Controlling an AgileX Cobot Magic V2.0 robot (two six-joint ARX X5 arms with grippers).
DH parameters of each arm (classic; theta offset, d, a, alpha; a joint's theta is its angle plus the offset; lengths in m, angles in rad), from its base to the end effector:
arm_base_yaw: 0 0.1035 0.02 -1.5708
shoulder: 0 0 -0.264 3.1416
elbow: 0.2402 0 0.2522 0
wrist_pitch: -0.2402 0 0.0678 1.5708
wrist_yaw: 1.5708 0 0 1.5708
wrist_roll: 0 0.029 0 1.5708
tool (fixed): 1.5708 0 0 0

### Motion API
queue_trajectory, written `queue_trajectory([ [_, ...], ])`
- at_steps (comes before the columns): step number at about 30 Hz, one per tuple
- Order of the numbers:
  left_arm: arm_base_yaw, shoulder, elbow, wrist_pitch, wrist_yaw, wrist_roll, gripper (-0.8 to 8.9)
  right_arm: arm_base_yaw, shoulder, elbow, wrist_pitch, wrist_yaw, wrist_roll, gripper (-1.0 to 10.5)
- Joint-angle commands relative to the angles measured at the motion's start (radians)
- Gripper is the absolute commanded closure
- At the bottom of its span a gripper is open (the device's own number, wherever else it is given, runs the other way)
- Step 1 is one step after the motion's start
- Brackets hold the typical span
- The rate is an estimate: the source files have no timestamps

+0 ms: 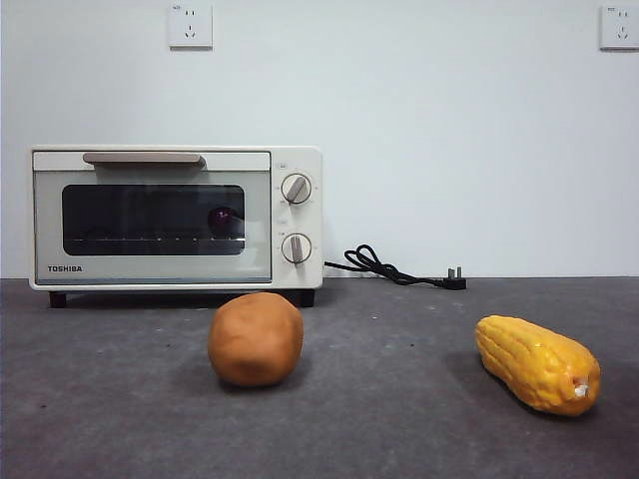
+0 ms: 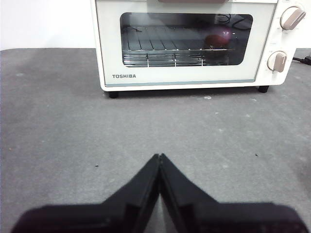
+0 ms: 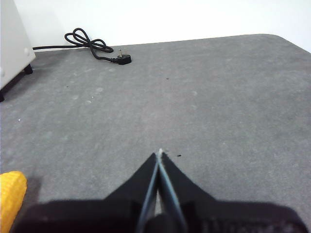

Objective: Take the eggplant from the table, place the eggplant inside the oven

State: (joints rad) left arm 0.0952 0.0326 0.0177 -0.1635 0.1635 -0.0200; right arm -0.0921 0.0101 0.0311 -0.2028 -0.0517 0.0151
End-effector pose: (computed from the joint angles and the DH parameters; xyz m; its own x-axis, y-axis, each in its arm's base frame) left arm 0.0969 0.0045 0.1513 0.9821 -0.0697 -0.1751 0.0621 0.9969 -0.0486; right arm 0.0946 -0.0072 0.1538 0.9828 -0.0389 -0.1806 0.0440 0.9987 0.0242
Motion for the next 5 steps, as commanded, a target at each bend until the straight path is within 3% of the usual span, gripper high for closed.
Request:
queue_trajectory([
  [1,-0.003,0.000,-0.010,0.005,0.000,-0.007,8.17,0.000,-0.002,-0.010,0.007,0.000,0.010,9.5],
  [5,-0.003,0.000,-0.010,0.005,0.000,-0.007,8.18,0.000,-0.002,-0.010,0.007,0.000,0.010,9.5],
])
